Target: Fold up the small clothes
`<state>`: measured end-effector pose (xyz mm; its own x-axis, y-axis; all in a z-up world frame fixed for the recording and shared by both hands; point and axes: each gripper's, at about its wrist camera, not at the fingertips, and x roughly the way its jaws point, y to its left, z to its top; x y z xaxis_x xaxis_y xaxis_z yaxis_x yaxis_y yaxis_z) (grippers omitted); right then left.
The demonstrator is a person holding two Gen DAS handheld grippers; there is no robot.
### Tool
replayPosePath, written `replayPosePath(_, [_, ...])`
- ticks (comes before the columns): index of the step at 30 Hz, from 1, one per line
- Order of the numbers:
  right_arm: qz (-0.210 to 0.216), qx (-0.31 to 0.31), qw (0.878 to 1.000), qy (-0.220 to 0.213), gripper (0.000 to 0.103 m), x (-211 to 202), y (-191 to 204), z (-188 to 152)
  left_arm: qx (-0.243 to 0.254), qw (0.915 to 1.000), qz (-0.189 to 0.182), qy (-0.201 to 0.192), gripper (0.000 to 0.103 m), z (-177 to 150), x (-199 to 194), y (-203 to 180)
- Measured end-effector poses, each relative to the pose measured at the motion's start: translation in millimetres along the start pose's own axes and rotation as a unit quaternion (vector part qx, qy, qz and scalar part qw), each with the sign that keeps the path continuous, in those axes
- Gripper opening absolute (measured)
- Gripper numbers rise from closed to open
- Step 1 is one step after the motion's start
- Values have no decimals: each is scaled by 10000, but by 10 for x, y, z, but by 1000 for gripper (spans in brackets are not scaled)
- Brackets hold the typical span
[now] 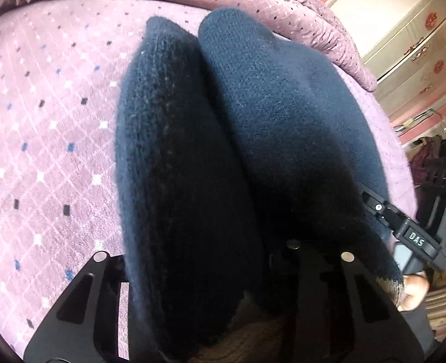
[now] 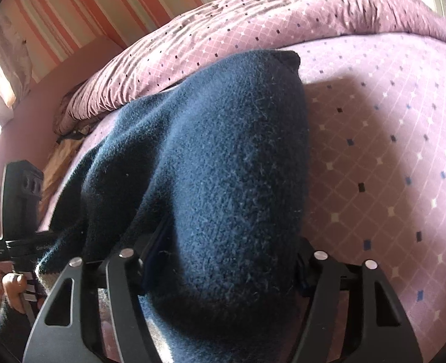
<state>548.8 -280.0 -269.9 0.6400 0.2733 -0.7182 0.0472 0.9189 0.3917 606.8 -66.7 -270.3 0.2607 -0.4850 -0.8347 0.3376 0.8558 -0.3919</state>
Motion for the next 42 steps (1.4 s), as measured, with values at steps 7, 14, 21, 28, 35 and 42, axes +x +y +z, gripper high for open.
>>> replayPosePath(7, [-97, -130, 9998, -101, 60, -104, 76, 13, 193, 9987, 393, -244, 34, -56, -51, -236])
replayPosePath(14, [-73, -182, 9996, -213, 58, -261, 84, 84, 178, 9988, 352, -281, 33, -33, -224, -156])
replayPosePath(21, [-151, -138, 9988, -448, 58, -706, -211, 181, 342, 9979, 366, -407, 33, 9, -365, -735])
replayPosePath(28, [-470, -79, 9962, -724, 58, -1547, -874, 228, 631, 9963, 266, -519, 33, -8, -289, -1822])
replayPosePath(35, [-898, 68, 9923, -849, 58, -2494, -1898, 99, 897, 9950, -51, -425, 34, -219, 75, -3078])
replayPosePath(42, [-1330, 352, 9882, -674, 58, -3030, -2955, -183, 1123, 9932, -286, -87, 34, -599, 594, -4186])
